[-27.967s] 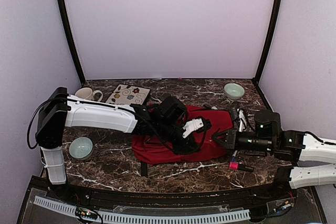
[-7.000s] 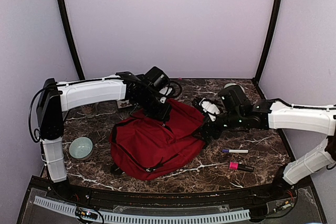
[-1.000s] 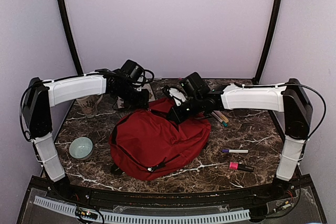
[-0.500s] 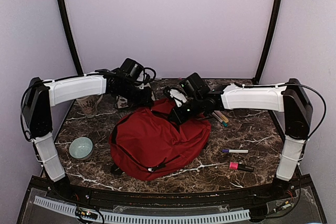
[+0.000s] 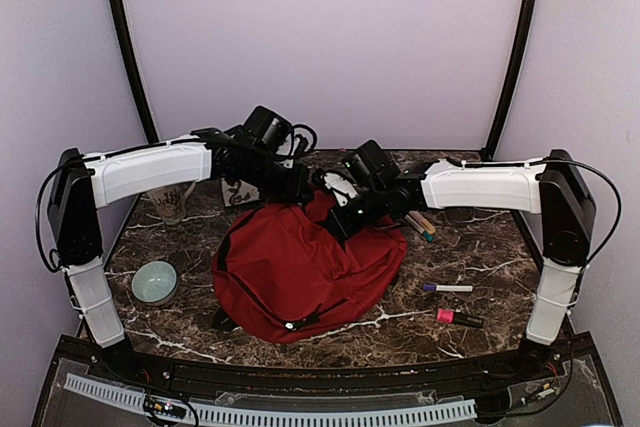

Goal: Pack the student bag
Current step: Unzip the lower front pocket of the student bag, then pick up the pen from the center of the board.

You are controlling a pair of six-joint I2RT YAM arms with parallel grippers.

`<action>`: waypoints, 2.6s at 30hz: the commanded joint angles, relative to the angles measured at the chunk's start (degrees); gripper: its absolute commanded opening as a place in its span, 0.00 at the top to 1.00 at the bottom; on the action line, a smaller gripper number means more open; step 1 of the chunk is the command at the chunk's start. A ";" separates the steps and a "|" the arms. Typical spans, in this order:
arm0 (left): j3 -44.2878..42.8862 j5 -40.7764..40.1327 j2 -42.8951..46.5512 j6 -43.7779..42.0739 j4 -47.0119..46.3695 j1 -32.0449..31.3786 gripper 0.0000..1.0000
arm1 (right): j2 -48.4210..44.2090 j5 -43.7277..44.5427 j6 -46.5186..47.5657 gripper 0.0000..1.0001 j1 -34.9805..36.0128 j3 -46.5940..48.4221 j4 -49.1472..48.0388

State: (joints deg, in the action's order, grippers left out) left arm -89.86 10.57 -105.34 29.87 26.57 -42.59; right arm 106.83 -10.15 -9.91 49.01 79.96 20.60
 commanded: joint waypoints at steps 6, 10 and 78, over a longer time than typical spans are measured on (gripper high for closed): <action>-1.25 -2.38 1.22 -1.84 3.68 -1.12 1.00 | -3.62 4.00 0.77 1.00 -0.29 0.49 -3.10; -6.10 -11.00 -2.82 1.81 13.88 1.46 0.99 | -3.73 3.71 -0.90 1.00 -0.47 -0.23 -4.04; -4.31 -3.34 3.28 -3.65 13.41 0.22 0.68 | -4.50 -2.74 -5.88 0.60 -4.46 5.68 5.29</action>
State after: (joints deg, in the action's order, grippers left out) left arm -92.88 8.19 -105.97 24.88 38.17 -42.44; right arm 107.39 -16.53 -15.31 45.87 84.86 25.69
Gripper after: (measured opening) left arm 0.317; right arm 0.382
